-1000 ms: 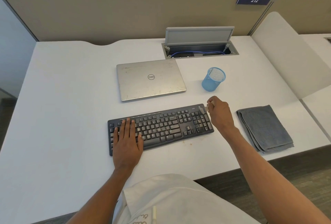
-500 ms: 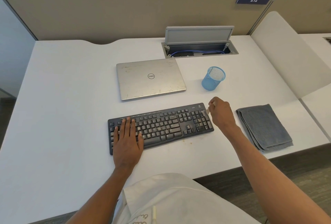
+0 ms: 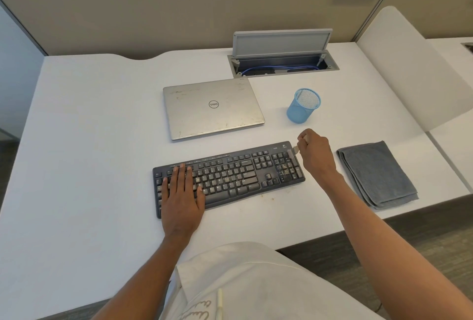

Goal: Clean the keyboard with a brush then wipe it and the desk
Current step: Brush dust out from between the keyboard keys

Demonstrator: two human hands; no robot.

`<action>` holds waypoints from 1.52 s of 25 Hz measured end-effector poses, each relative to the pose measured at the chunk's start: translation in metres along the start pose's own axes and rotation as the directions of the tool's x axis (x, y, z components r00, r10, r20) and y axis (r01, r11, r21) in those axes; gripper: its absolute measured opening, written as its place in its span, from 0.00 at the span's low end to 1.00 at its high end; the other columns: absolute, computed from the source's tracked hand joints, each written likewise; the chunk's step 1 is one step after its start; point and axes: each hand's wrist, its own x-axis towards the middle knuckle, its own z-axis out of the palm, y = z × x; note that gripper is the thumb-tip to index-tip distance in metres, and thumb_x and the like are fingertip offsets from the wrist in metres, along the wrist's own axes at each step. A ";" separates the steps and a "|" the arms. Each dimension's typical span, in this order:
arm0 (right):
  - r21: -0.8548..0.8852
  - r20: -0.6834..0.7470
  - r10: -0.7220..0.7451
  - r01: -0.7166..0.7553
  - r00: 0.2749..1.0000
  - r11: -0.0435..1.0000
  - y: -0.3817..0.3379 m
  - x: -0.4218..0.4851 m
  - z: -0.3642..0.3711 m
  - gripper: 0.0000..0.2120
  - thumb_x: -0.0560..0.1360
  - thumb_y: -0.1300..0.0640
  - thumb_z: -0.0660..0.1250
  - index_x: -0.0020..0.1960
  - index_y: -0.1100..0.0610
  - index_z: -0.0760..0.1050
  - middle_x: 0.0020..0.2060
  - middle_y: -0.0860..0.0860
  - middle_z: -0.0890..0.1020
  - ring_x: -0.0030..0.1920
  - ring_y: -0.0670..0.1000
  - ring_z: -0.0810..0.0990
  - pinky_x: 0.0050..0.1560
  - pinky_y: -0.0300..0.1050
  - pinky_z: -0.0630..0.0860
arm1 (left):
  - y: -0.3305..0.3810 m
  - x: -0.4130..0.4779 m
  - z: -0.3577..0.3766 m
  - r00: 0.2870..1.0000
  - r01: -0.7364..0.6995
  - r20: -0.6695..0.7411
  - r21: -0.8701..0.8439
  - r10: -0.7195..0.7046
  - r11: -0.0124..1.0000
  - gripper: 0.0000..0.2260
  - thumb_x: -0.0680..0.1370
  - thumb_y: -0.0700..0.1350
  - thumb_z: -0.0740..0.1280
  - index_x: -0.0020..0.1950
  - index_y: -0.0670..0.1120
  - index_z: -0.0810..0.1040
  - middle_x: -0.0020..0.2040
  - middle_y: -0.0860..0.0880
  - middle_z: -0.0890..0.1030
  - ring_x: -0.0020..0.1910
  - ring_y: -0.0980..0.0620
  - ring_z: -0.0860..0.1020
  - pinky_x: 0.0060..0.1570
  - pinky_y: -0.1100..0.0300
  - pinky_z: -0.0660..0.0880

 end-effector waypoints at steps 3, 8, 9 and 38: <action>-0.022 0.033 -0.014 0.015 0.999 1.000 0.001 -0.001 0.004 0.07 0.82 0.61 0.58 0.50 0.60 0.74 0.39 0.58 0.81 0.41 0.62 0.79 0.39 0.54 0.75 | -0.001 0.000 0.000 1.000 -0.001 0.011 0.010 0.001 1.000 0.27 0.86 0.52 0.52 0.83 0.41 0.66 0.83 0.42 0.66 0.83 0.43 0.62 0.83 0.40 0.55; -0.038 0.029 0.010 -0.009 1.000 0.999 -0.001 0.003 -0.001 0.07 0.82 0.61 0.58 0.50 0.58 0.74 0.40 0.56 0.82 0.41 0.59 0.79 0.37 0.48 0.71 | -0.001 0.001 0.001 1.000 0.005 0.021 0.013 -0.005 1.000 0.28 0.86 0.52 0.52 0.83 0.41 0.65 0.83 0.42 0.66 0.84 0.43 0.61 0.83 0.40 0.54; -0.016 0.019 0.009 -0.009 1.000 1.000 0.000 0.003 -0.001 0.07 0.82 0.60 0.57 0.50 0.58 0.74 0.40 0.56 0.82 0.41 0.59 0.79 0.38 0.49 0.73 | -0.001 0.001 0.001 1.000 0.005 0.019 0.011 -0.005 1.000 0.28 0.86 0.52 0.52 0.83 0.41 0.65 0.83 0.42 0.66 0.84 0.43 0.61 0.83 0.40 0.54; 0.045 0.016 -0.017 0.017 1.000 0.999 -0.002 -0.001 -0.001 0.08 0.82 0.60 0.58 0.49 0.58 0.75 0.39 0.56 0.82 0.41 0.59 0.80 0.41 0.55 0.78 | 0.000 0.001 -0.001 1.000 0.008 0.020 0.012 -0.008 1.000 0.28 0.86 0.53 0.53 0.83 0.41 0.65 0.83 0.42 0.65 0.84 0.43 0.61 0.83 0.40 0.54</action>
